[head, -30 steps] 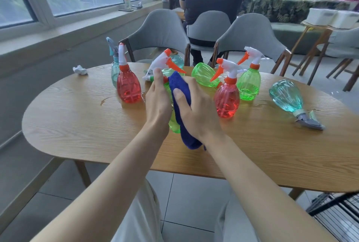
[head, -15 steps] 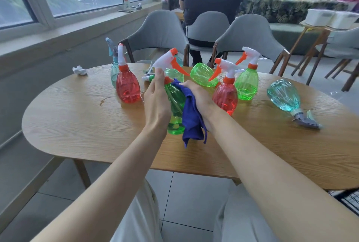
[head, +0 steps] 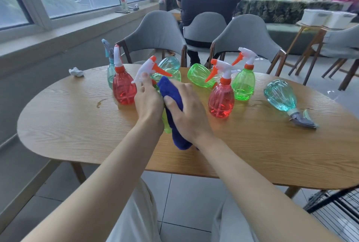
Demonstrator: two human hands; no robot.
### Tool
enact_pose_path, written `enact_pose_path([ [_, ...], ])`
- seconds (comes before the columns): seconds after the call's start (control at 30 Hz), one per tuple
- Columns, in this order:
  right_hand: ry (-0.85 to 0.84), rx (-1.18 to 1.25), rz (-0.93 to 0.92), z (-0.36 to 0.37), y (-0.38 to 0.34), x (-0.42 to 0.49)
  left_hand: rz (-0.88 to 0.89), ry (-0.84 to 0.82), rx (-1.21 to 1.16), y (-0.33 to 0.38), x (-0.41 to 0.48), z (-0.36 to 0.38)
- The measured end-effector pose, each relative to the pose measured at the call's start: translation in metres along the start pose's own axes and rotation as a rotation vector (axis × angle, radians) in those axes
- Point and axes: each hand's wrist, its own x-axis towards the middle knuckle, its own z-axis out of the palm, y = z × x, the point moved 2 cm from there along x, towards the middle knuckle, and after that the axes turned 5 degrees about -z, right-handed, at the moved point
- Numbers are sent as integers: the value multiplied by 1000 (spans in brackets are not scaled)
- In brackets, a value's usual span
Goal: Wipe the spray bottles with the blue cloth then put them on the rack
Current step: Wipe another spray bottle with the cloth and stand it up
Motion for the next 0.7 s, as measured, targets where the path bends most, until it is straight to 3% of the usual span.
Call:
enact_pose_path([
  [0.13, 13, 356, 397, -12, 8, 6, 88, -6, 17, -2, -5, 3],
  [0.2, 45, 493, 512, -12, 7, 4, 107, -15, 24, 1, -8, 5],
  [0.27, 86, 490, 410, -7, 3, -4, 105, 6, 46, 2, -8, 6],
  [0.37, 123, 260, 148, 0, -4, -21, 52, 23, 29, 4, -3, 6],
  [0.43, 107, 228, 123, -3, -3, -19, 38, 15, 27, 4, -3, 6],
  [0.6, 46, 770, 585, -9, 18, -4, 128, -77, 57, 6, -13, 6],
  [0.7, 59, 1063, 707, -7, 24, -11, 100, -151, -46, 9, -20, 10],
])
